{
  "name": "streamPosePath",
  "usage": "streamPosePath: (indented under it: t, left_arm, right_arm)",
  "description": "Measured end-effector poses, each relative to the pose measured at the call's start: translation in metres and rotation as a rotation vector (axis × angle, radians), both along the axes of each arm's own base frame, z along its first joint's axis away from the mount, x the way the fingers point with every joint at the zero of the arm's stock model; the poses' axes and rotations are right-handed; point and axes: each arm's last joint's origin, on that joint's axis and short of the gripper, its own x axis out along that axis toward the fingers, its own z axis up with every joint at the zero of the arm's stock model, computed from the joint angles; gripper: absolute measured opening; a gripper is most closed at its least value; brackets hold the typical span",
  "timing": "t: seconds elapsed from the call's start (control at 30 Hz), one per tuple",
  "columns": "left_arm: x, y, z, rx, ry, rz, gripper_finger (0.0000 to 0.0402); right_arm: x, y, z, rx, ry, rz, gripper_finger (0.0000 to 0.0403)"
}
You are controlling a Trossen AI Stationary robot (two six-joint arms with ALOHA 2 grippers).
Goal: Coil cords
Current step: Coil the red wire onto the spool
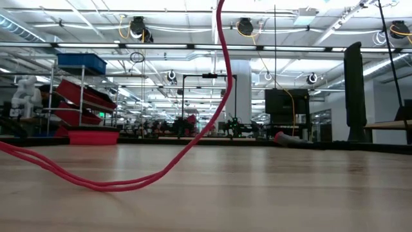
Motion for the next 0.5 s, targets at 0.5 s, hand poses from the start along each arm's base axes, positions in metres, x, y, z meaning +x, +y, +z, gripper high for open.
streamPosePath:
  t: [0.5]
  left_arm:
    - [0.0023,-0.0005,-0.0088,-0.034,0.054,-0.028,0.0185]
  right_arm:
    - [0.0000,0.0000,0.0001,0.001,-0.001,-0.001,0.0000]
